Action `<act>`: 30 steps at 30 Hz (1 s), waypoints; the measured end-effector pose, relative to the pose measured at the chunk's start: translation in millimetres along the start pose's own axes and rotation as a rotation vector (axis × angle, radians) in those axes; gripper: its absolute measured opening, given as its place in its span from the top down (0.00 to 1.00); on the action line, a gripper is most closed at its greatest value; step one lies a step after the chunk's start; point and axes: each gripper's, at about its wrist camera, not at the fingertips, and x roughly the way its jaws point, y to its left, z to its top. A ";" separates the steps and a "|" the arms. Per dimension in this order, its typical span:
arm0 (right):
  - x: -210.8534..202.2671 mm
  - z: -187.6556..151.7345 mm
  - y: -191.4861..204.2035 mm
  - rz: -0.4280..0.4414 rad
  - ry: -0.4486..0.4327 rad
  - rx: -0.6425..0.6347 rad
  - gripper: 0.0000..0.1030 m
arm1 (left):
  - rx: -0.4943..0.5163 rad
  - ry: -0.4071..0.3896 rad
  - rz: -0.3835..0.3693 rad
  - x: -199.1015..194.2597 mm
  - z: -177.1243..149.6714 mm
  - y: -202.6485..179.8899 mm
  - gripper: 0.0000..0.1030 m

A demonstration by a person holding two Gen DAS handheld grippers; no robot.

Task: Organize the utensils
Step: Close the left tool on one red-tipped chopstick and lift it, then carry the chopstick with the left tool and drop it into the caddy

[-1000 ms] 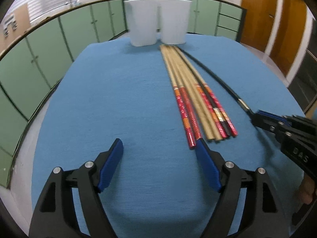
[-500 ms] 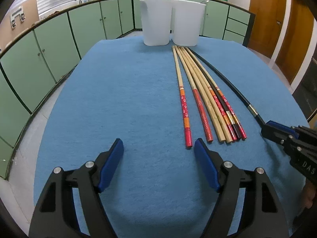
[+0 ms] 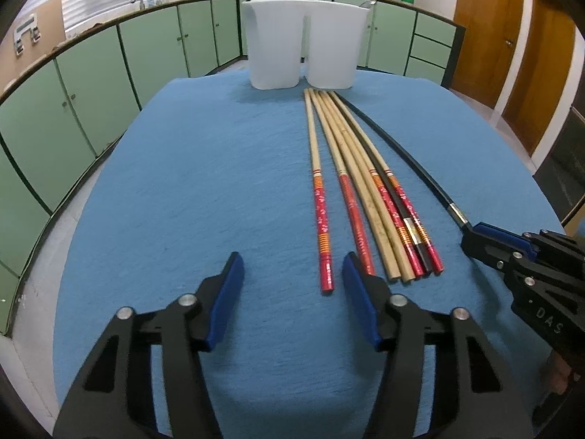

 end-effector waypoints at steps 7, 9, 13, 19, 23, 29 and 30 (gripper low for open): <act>-1.3 -0.3 -1.5 0.000 -0.004 0.007 0.94 | 0.007 -0.004 -0.046 1.0 1.6 -6.1 0.95; -3.0 -0.1 -2.2 0.004 -0.007 0.009 0.94 | 0.005 -0.004 -0.051 0.8 2.6 -5.8 0.95; -12.5 3.2 -2.7 -0.006 -0.023 -0.017 0.94 | 0.000 -0.022 -0.054 -8.6 5.6 -1.7 0.95; -44.6 25.1 -10.8 0.011 -0.084 -0.010 0.94 | 0.035 -0.149 -0.036 -56.2 28.1 4.5 0.95; -72.0 47.5 -11.3 0.015 -0.151 -0.024 0.94 | 0.048 -0.238 -0.045 -89.6 48.6 7.1 0.95; -105.0 89.7 -15.1 0.055 -0.226 -0.029 0.94 | 0.027 -0.337 -0.079 -125.9 82.4 13.4 0.95; -109.7 96.0 -15.7 0.058 -0.234 -0.026 0.94 | 0.026 -0.348 -0.084 -129.1 87.3 14.8 0.95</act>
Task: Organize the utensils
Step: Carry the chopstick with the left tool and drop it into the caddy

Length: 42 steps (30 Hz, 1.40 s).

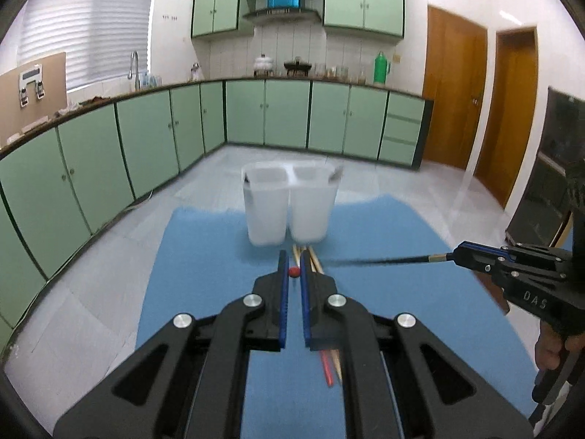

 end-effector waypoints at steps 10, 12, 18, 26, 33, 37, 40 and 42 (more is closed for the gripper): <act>9.9 76.1 -2.3 0.037 -0.004 -0.034 0.94 | 0.011 -0.042 -0.057 11.3 50.9 0.2 0.95; 13.9 86.0 -2.5 0.041 0.000 -0.036 0.94 | 0.007 -0.045 -0.063 13.7 55.8 1.1 0.95; 11.7 118.2 0.4 0.050 -0.030 -0.063 0.94 | 0.012 -0.096 -0.081 9.9 82.4 2.8 0.95; -9.8 184.3 4.7 0.047 -0.159 -0.092 0.94 | 0.028 -0.227 -0.061 0.2 138.4 4.3 0.95; 5.8 226.9 1.4 0.029 -0.227 -0.067 0.94 | 0.031 -0.300 -0.026 19.2 182.2 -2.4 0.95; 37.1 232.8 -3.8 0.022 -0.209 -0.039 0.94 | 0.031 -0.270 -0.007 49.1 186.9 -4.8 0.95; 60.2 227.8 -5.2 -0.003 -0.183 -0.039 0.94 | 0.026 -0.226 0.004 75.4 183.8 -3.2 0.95; 76.4 222.1 -4.4 -0.007 -0.153 -0.044 0.94 | 0.028 -0.187 -0.006 92.6 179.9 -1.4 0.95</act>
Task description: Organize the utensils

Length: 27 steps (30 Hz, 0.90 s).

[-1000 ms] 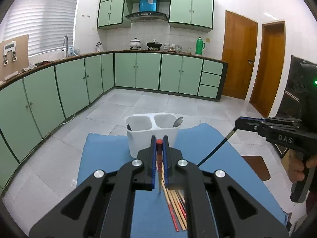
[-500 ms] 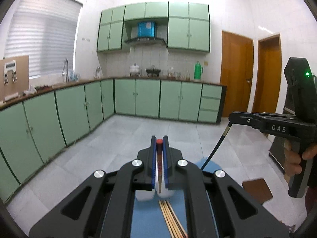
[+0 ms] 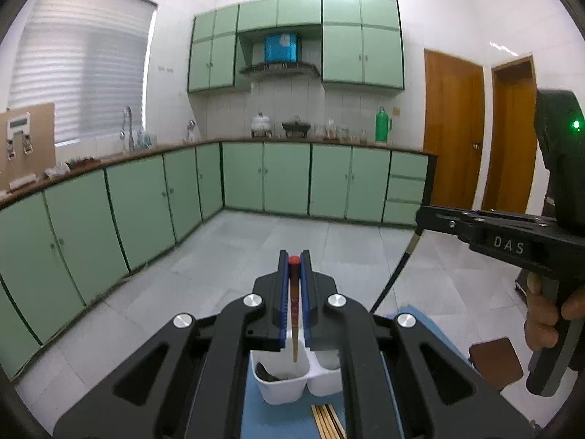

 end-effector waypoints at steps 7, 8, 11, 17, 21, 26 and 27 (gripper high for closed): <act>6.0 -17.6 -10.9 -0.006 0.038 0.028 0.83 | -0.013 0.059 0.014 11.9 -18.3 13.0 0.73; 1.8 -19.1 -13.7 -0.009 0.034 0.034 0.82 | -0.015 0.059 0.014 8.0 -21.2 14.8 0.72; -13.8 -29.4 -20.6 -0.026 0.026 0.040 0.75 | -0.026 0.061 0.008 -6.8 -30.6 18.8 0.72; -54.7 -84.7 -21.6 -0.046 0.015 0.051 0.49 | -0.023 0.082 0.013 -42.5 -70.9 17.1 0.61; -66.0 -143.4 -15.6 -0.062 0.066 0.078 0.45 | -0.036 0.169 0.019 -57.1 -125.3 17.2 0.60; -60.1 -229.3 1.8 -0.095 0.182 0.093 0.44 | -0.051 0.319 0.050 -58.3 -199.2 17.6 0.59; -59.2 -241.1 4.1 -0.098 0.200 0.096 0.44 | -0.054 0.346 0.052 -57.1 -209.9 19.3 0.59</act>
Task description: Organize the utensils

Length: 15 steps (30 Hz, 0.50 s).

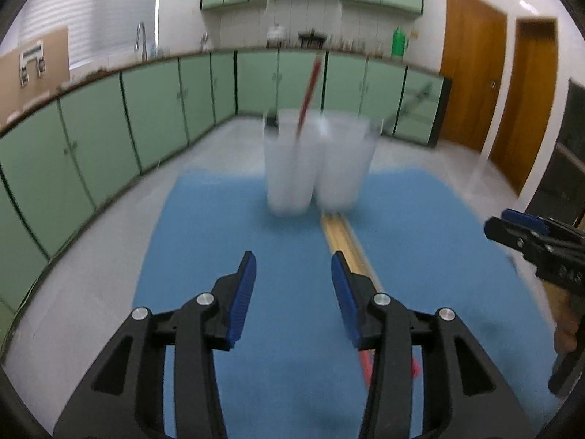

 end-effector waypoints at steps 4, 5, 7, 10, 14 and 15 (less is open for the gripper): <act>17.0 -46.2 12.0 0.030 0.103 0.025 0.44 | 0.001 0.095 0.006 14.4 -37.5 3.0 0.59; 19.3 -53.0 15.5 0.027 0.116 0.022 0.44 | 0.004 0.117 0.005 16.6 -47.0 1.5 0.59; 23.1 -66.9 23.4 0.027 0.148 0.002 0.44 | 0.002 0.142 0.002 19.5 -57.8 2.9 0.59; 25.7 -79.8 33.6 0.051 0.182 -0.020 0.44 | 0.009 0.167 0.009 22.0 -69.8 3.7 0.59; 28.4 -84.6 42.8 0.045 0.192 -0.056 0.44 | 0.001 0.179 0.009 24.8 -75.5 3.2 0.58; 28.4 -86.5 42.9 0.044 0.195 -0.060 0.44 | 0.002 0.177 0.009 24.4 -76.3 2.9 0.57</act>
